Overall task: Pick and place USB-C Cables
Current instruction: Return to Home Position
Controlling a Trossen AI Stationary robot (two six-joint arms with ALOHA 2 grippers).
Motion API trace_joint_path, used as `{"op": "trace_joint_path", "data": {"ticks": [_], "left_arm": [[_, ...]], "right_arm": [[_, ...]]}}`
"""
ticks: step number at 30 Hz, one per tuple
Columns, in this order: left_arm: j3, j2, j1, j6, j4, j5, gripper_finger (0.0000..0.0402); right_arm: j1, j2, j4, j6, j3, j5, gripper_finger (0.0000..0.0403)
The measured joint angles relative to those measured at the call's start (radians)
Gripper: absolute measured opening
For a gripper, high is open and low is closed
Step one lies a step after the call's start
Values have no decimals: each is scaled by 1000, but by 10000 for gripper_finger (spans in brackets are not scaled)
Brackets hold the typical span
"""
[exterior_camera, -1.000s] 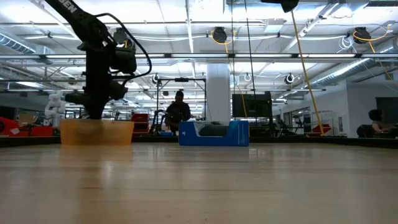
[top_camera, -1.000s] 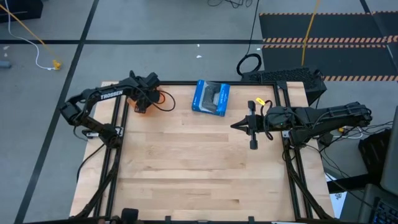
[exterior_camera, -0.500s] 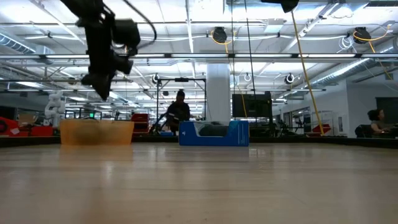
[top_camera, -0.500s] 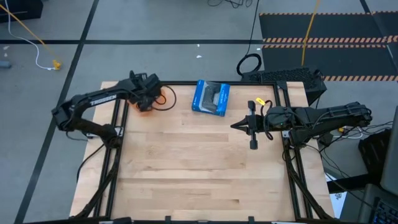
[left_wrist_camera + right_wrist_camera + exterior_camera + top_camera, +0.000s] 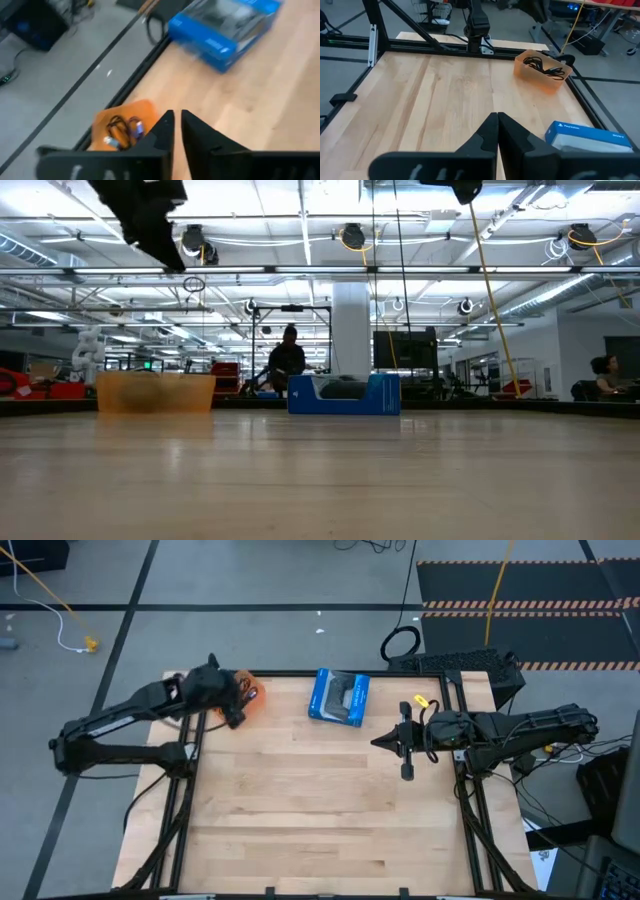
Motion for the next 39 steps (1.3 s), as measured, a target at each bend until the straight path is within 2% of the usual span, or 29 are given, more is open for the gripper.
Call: {"op": "trace_joint_path", "data": {"ticks": [4, 9, 14, 17, 23, 28, 32, 39], "left_arm": [[-100, -112, -96, -37, 88, 14, 6], [-245, -221, -211, -33, 282, 17, 7], [-363, -281, -277, 33, 462, 17, 8], [-406, -297, -296, 38, 552, 59, 12], [-558, -300, -315, 46, 759, 229, 5], [-691, -300, -317, 42, 967, 229, 13], [-769, -300, -317, 48, 1102, 229, 4], [-850, -302, -317, 50, 1212, 229, 11]], "right_arm": [[0, -5, 1, 15, 0, 0, 0], [0, -5, 8, 4, -1, 13, 0], [0, -22, 154, -24, -85, 22, 0], [0, -44, 233, -42, -160, 21, 0], [0, -102, 400, -64, -320, 21, 0], [0, -174, 512, -72, -451, 22, 0], [-4, -229, 583, -96, -522, 24, 0], [-25, -304, 622, -131, -596, 21, 0]]}}
